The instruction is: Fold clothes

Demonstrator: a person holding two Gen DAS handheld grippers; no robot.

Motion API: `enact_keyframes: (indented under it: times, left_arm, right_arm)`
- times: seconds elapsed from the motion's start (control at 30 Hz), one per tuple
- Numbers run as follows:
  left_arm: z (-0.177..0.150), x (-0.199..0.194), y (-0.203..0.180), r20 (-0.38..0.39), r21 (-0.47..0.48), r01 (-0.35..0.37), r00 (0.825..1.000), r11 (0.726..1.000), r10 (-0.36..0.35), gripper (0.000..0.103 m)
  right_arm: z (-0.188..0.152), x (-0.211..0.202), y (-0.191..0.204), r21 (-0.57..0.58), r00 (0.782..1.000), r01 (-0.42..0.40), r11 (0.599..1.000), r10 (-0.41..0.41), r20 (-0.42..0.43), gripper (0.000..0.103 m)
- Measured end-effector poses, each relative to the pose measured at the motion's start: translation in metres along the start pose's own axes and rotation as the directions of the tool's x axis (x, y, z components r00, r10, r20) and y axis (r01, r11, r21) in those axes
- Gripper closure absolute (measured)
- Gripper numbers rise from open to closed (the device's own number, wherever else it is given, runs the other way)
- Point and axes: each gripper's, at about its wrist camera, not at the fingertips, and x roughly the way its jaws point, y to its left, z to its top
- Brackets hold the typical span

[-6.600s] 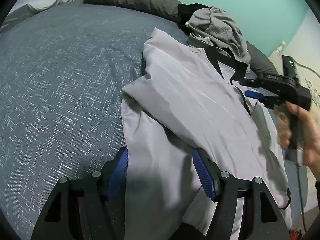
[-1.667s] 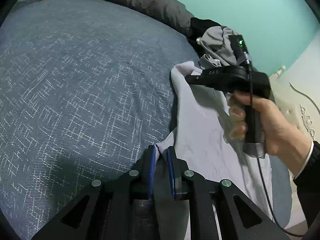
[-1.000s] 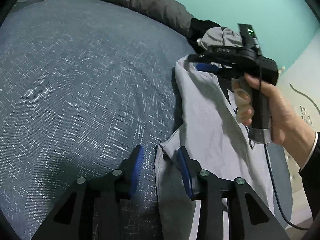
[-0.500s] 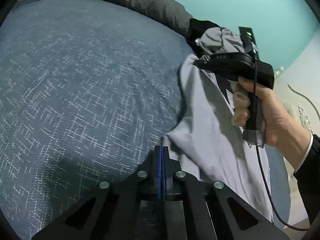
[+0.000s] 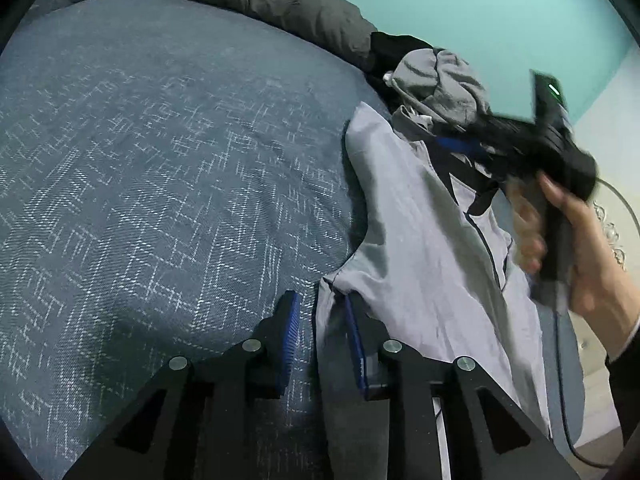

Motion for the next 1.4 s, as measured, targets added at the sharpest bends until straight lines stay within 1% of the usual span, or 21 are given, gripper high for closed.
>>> enact_keyframes:
  times: [0.07, 0.1, 0.17, 0.2, 0.3, 0.37, 0.5, 0.57, 0.6, 0.67, 0.73, 0.9, 1.0, 1.07, 1.13, 1.27, 1.37, 1.4]
  left_arm:
    - [0.0, 0.003, 0.002, -0.002, -0.01, 0.012, 1.0, 1.0, -0.012, 0.079]
    - [0.0, 0.004, 0.003, -0.004, -0.015, 0.017, 1.0, 1.0, -0.017, 0.079]
    - [-0.005, 0.002, 0.007, -0.01, -0.026, 0.034, 0.999, 0.999, -0.034, 0.093]
    - [-0.008, 0.001, 0.01, -0.011, -0.032, 0.031, 0.999, 0.999, -0.031, 0.1]
    - [-0.009, 0.001, 0.011, 0.0, -0.048, 0.034, 0.999, 0.998, -0.034, 0.1]
    - [-0.01, 0.0, 0.012, 0.008, -0.059, 0.035, 0.999, 0.998, -0.035, 0.1]
    - [-0.012, -0.001, 0.006, 0.006, -0.036, 0.015, 1.0, 0.999, -0.014, 0.1]
    - [-0.012, -0.003, 0.008, 0.009, -0.042, 0.01, 1.0, 0.999, -0.01, 0.1]
    - [-0.012, -0.005, 0.009, 0.011, -0.045, 0.008, 1.0, 0.999, -0.007, 0.1]
    - [-0.015, -0.006, 0.01, 0.007, -0.039, -0.034, 0.999, 0.999, 0.034, 0.1]
    - [-0.018, -0.01, 0.014, 0.009, -0.039, -0.047, 0.999, 0.998, 0.047, 0.1]
    - [-0.026, -0.026, 0.015, 0.014, -0.046, -0.05, 0.999, 0.998, 0.051, 0.1]
    - [-0.036, -0.037, 0.01, 0.003, -0.041, -0.051, 0.999, 0.998, 0.051, 0.096]
    - [-0.047, -0.044, 0.004, -0.011, -0.034, -0.047, 0.999, 0.998, 0.046, 0.089]
    - [-0.059, -0.051, -0.001, -0.026, -0.026, -0.042, 0.999, 0.999, 0.042, 0.074]
    - [-0.08, -0.061, -0.012, -0.069, -0.019, -0.033, 0.997, 0.999, 0.031, 0.07]
    - [-0.091, -0.073, -0.021, -0.105, -0.009, -0.029, 0.994, 1.0, 0.028, 0.063]
    - [-0.093, -0.078, -0.024, -0.115, -0.004, -0.029, 0.993, 1.0, 0.028, 0.058]
  right_arm:
    - [-0.008, -0.017, -0.012, 0.015, 1.0, 0.0, 1.0, 0.0, 0.003, 0.072]
    - [-0.014, -0.026, -0.018, 0.02, 1.0, 0.006, 1.0, -0.006, 0.002, 0.07]
    - [-0.029, -0.041, -0.03, 0.028, 1.0, 0.019, 0.999, -0.019, -0.006, 0.07]
    - [-0.037, -0.049, -0.037, 0.034, 1.0, 0.023, 0.999, -0.022, -0.014, 0.07]
    - [-0.065, -0.073, -0.058, 0.062, 0.999, 0.03, 0.998, -0.028, -0.042, 0.07]
    - [-0.088, -0.095, -0.073, 0.092, 0.999, 0.03, 0.995, -0.026, -0.046, 0.07]
    - [-0.132, -0.139, -0.102, 0.139, 0.997, 0.057, 0.989, -0.049, -0.064, 0.07]
    - [-0.152, -0.159, -0.116, 0.175, 0.996, 0.071, 0.982, -0.059, -0.072, 0.07]
    - [-0.163, -0.17, -0.125, 0.204, 0.995, 0.075, 0.976, -0.061, -0.073, 0.07]
    - [-0.185, -0.193, -0.143, 0.262, 0.995, 0.084, 0.961, -0.066, -0.075, 0.07]
    - [-0.205, -0.215, -0.157, 0.302, 0.994, 0.1, 0.948, -0.082, -0.07, 0.07]
    - [-0.263, -0.271, -0.194, 0.412, 0.989, 0.146, 0.9, -0.119, -0.091, 0.07]
    - [-0.291, -0.296, -0.207, 0.451, 0.986, 0.164, 0.877, -0.134, -0.096, 0.066]
    - [-0.31, -0.312, -0.214, 0.479, 0.985, 0.17, 0.861, -0.139, -0.099, 0.061]
    - [-0.326, -0.325, -0.217, 0.5, 0.987, 0.161, 0.851, -0.129, -0.097, 0.059]
    - [-0.351, -0.344, -0.213, 0.516, 0.991, 0.135, 0.846, -0.101, -0.093, 0.057]
    - [-0.367, -0.35, -0.206, 0.518, 0.992, 0.111, 0.848, -0.067, -0.103, 0.055]
    - [-0.372, -0.351, -0.203, 0.516, 0.992, 0.108, 0.85, -0.059, -0.11, 0.055]
